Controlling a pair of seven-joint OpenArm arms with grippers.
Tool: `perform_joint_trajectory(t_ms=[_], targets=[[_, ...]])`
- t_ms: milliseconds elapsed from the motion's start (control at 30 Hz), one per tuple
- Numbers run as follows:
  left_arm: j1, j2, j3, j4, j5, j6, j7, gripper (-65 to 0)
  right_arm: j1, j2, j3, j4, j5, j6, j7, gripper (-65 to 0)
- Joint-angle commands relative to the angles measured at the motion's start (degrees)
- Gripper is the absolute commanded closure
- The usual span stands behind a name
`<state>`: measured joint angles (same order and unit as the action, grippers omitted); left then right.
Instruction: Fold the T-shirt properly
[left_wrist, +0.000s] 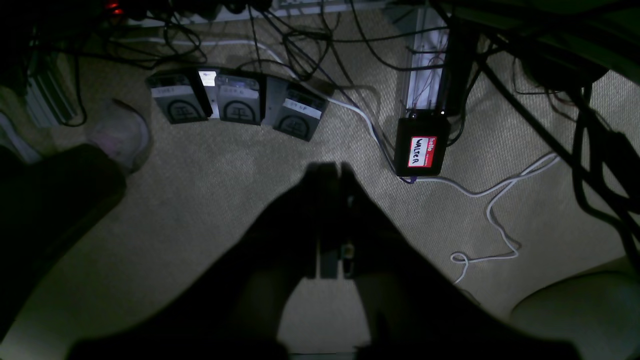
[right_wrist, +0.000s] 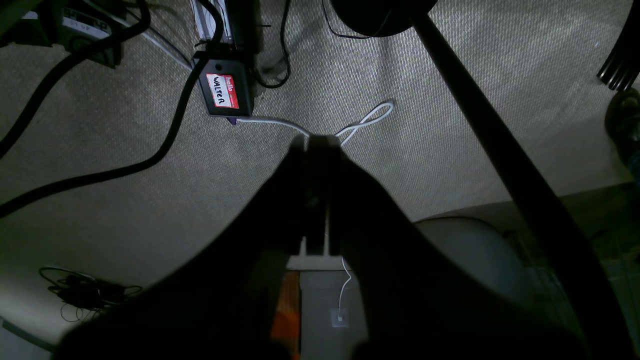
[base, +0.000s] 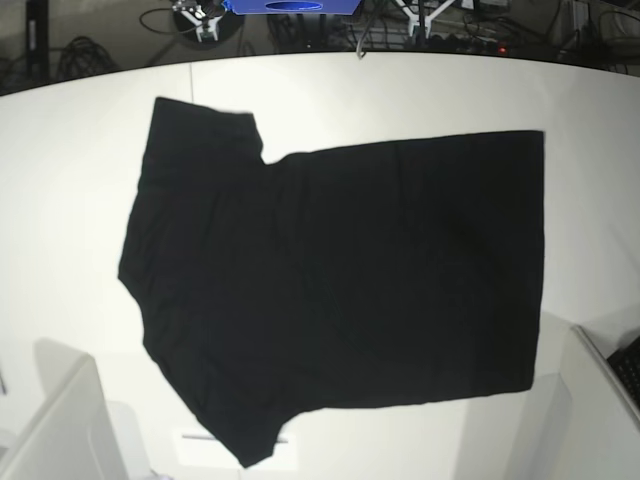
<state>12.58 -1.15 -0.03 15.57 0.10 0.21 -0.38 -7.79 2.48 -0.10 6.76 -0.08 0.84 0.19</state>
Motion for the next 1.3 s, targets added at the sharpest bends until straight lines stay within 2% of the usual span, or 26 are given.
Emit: perform_joint_trajectory(t_ms=[0,100,200,333,400,533,667,733,800,867,967,1033,1133,1267], targets=[[1.5,-0.1,-0.1,0.5,-0.1,0.2,0.0,0.0,-1.6,0.1,0.2,0.1,0.0,-0.4,-0.2,0.0],[5.9,-0.9,-0.1,5.3,-0.1,0.2,0.0,0.0,-6.1,0.1,0.3,4.9,0.2,-0.4,-0.5,0.0],[12.3,-2.2,0.1,14.1,-0.1,0.2,0.0,0.0,-13.6,0.1,0.4,14.7,0.2,-0.4,-1.5,0.0],[21.5,-4.3,0.0,27.5,-0.1,0.2,0.5,0.0,-23.6,0.1,0.8,31.9,0.2,-0.5,-10.6,0.0],[26.1,-5.0,-0.1,34.2,-0.1,0.2,0.5,0.0,-29.2,-0.2,4.3,42.4,0.2,-0.6,-14.5,0.0],[36.1,-7.0,-0.3,48.6,-0.2,0.2,0.1,0.0,-38.8,-3.3,13.1,63.1,0.2,-0.4,-19.7,0.0],[43.9,-7.5,-3.9,62.6,-0.4,0.2,0.4,0.0,-43.9,-5.7,20.1,78.6,0.2,-0.4,-23.4,0.0],[46.4,-7.8,-5.9,68.9,-3.2,0.1,0.5,0.0,-44.4,-6.5,24.1,84.9,0.2,-0.4,-26.3,0.0],[48.3,-9.7,-7.9,75.1,-8.1,0.1,0.5,0.0,-44.4,-6.8,29.2,91.6,1.4,-0.1,-28.2,0.0],[50.1,-11.4,-8.6,80.5,-13.1,0.0,0.5,0.0,-44.6,-7.0,33.6,98.6,5.7,3.2,-29.0,0.0],[52.3,-14.2,-8.6,88.4,-18.7,0.0,0.3,0.0,-43.3,-6.9,40.3,106.4,15.3,12.7,-30.3,0.0],[52.3,-14.9,-8.8,92.4,-21.7,0.0,0.5,0.0,-39.6,-6.7,43.0,108.1,20.3,18.9,-33.1,0.0],[50.3,-14.9,-9.0,94.1,-23.8,0.0,0.5,0.0,-31.2,-6.9,45.2,107.9,21.4,25.8,-41.2,0.0],[48.0,-14.6,-9.0,93.6,-24.0,0.1,0.6,0.0,-21.5,-7.0,48.3,106.4,21.3,31.0,-51.4,0.0]])
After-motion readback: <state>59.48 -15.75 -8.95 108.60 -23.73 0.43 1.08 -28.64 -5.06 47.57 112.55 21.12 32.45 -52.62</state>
